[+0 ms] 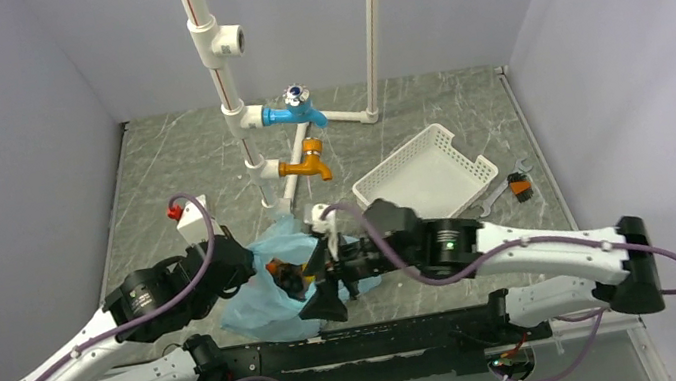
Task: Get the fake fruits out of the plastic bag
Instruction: Adjust the plastic bag at the center of the board.
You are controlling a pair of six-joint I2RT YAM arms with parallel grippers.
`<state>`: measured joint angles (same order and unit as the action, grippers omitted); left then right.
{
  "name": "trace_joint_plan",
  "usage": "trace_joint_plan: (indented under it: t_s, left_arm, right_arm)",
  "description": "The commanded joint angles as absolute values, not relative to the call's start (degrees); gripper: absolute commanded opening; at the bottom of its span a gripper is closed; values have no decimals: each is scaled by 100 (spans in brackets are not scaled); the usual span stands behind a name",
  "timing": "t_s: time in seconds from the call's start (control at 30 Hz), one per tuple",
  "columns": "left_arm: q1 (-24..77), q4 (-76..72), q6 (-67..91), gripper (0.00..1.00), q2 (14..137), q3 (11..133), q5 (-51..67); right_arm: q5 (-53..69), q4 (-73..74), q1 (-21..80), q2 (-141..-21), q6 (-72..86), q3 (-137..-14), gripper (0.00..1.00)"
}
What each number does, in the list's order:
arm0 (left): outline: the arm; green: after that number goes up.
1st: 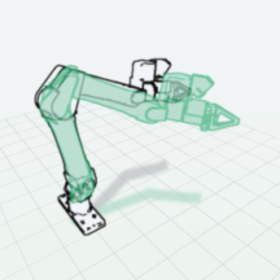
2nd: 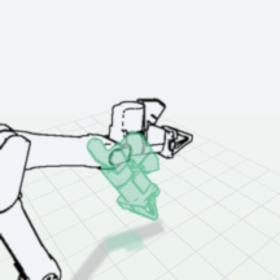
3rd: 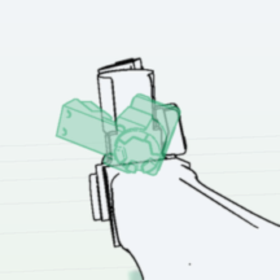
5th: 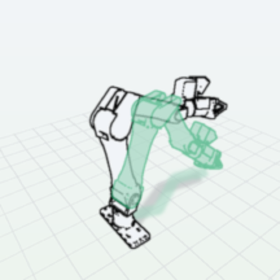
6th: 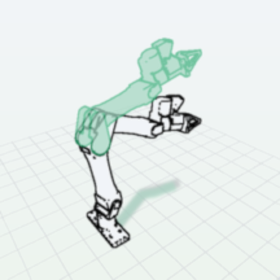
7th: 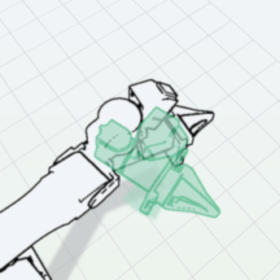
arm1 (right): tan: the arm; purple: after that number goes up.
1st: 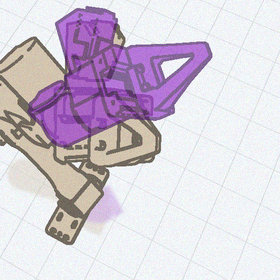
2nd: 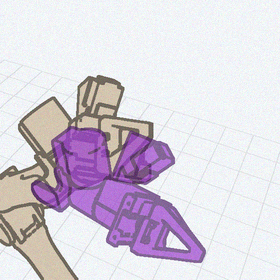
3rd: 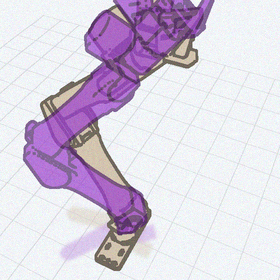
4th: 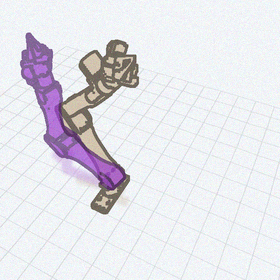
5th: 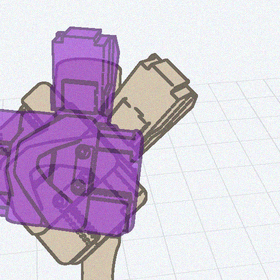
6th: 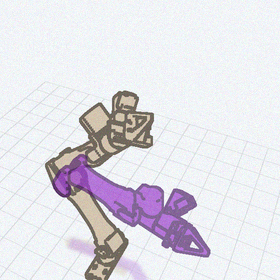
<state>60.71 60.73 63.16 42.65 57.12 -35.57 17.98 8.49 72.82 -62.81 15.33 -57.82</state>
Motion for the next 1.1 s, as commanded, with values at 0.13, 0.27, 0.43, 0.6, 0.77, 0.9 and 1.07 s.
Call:
trace_joint_plan:
  t_s: [0.13, 0.27, 0.43, 0.6, 0.77, 0.9, 1.07]
  left_arm:
    - [6052, 5972, 6100, 0, 4431, 6148, -3849]
    - [6002, 5986, 5987, 0, 4658, 6387, -4210]
    - [5626, 6324, 5711, 0, 5288, 6877, -4367]
    - [4833, 7528, 5654, 0, 5795, 7556, -4600]
    - [4153, 8071, 5199, 0, 5427, 7898, -5000]
    - [3700, 7635, 4517, 0, 4888, 7914, -4776]
    - [3624, 6674, 4195, 0, 4289, 7050, -3860]
  right_arm:
    - [801, 952, 7485, -7070, 948, -5620, 92]
    - [626, 564, 7717, -7248, 1244, -5304, 69]
    - [19, -384, 8320, -7673, 1792, -4729, 30]
    - [-524, -204, 8689, -8437, 1766, -5016, 14]
    - [-1098, 164, 8612, -8499, 1018, -5476, 10]
    - [-1512, 571, 8488, -8562, 236, -5953, 10]
    - [-1956, 908, 8394, -8503, -322, -6214, 18]
